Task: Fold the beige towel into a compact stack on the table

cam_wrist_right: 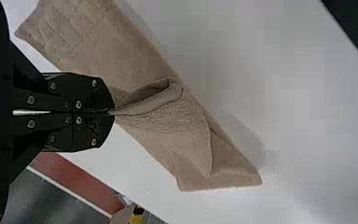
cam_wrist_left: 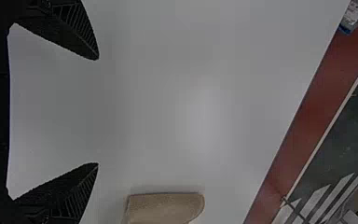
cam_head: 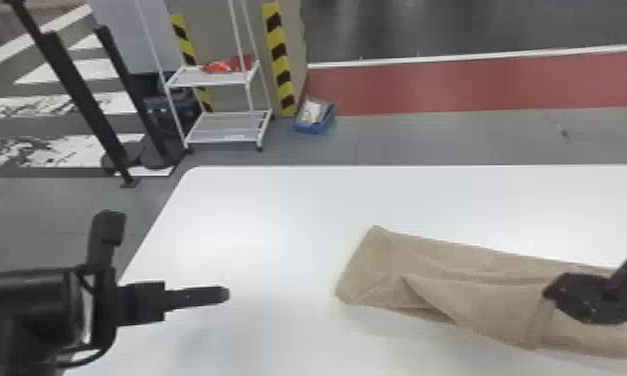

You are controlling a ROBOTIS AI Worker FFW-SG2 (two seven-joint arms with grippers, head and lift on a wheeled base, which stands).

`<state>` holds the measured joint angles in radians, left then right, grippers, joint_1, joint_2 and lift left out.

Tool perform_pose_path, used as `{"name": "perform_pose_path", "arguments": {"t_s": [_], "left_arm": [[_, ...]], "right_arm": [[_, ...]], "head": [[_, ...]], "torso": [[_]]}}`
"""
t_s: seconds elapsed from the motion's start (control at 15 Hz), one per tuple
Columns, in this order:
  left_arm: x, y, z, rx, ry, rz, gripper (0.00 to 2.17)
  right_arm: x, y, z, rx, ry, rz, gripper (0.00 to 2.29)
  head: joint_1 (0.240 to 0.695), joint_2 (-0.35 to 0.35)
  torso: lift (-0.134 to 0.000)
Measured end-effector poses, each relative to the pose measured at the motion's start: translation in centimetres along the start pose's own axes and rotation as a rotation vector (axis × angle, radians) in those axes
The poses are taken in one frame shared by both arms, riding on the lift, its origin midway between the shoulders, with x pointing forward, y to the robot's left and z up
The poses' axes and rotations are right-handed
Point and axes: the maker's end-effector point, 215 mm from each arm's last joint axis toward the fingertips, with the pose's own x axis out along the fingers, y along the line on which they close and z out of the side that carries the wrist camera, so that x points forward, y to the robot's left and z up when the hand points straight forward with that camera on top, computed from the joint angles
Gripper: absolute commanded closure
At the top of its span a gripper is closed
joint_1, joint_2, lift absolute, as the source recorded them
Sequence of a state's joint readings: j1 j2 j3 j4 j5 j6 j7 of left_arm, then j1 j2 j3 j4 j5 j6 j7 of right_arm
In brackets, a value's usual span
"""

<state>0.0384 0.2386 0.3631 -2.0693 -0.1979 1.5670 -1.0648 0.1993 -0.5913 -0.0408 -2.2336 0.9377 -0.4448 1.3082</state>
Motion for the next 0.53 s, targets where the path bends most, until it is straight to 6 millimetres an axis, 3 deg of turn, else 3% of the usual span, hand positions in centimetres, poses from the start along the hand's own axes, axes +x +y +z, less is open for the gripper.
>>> {"name": "perform_pose_path", "arguments": {"t_s": [0.2, 0.33, 0.4, 0.53], "left_arm": [[0.6, -0.4, -0.4, 0.005, 0.016, -0.006, 0.07], [0.9, -0.7, -0.6, 0.011, 0.026, -0.01, 0.07], [1.0, -0.8, -0.6, 0.012, 0.027, -0.011, 0.07], [1.0, -0.8, -0.6, 0.013, 0.029, -0.013, 0.07]], "right_arm": [[0.4, 3.8, 0.7, 0.03, -0.008, 0.079, 1.14], [0.9, 5.9, 1.7, 0.086, -0.03, 0.124, 0.18], [1.2, 6.6, 2.3, 0.133, -0.043, 0.135, 0.01], [2.1, 7.4, 3.4, 0.281, -0.069, 0.14, 0.01]], "head": [[0.695, 0.137], [0.695, 0.125], [0.695, 0.124], [0.695, 0.134]], "torso": [[-0.124], [-0.124], [-0.124], [-0.124]]}}
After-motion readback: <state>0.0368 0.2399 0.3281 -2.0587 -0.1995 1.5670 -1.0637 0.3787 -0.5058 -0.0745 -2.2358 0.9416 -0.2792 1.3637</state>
